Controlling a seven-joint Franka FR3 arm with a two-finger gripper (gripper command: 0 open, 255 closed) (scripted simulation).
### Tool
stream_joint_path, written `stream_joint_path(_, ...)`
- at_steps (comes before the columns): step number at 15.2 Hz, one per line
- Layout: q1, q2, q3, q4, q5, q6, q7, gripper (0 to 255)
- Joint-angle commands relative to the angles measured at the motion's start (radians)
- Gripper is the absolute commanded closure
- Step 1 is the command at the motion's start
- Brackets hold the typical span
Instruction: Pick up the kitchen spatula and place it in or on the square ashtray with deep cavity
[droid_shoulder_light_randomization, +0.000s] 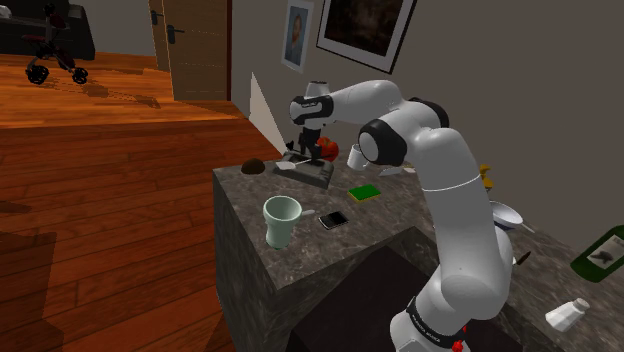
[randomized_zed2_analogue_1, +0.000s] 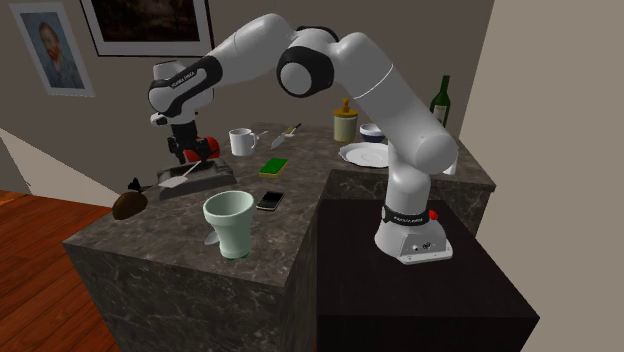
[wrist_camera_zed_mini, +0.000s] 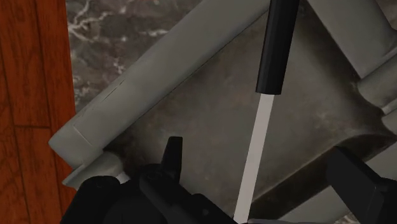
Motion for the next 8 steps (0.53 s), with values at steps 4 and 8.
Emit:
stream_joint_path(4, 0.004, -0.043, -0.014, 0.058, -0.02, -0.098, 0.013, 0)
stream_joint_path(8, 0.004, -0.044, -0.014, 0.058, -0.02, -0.098, 0.013, 0)
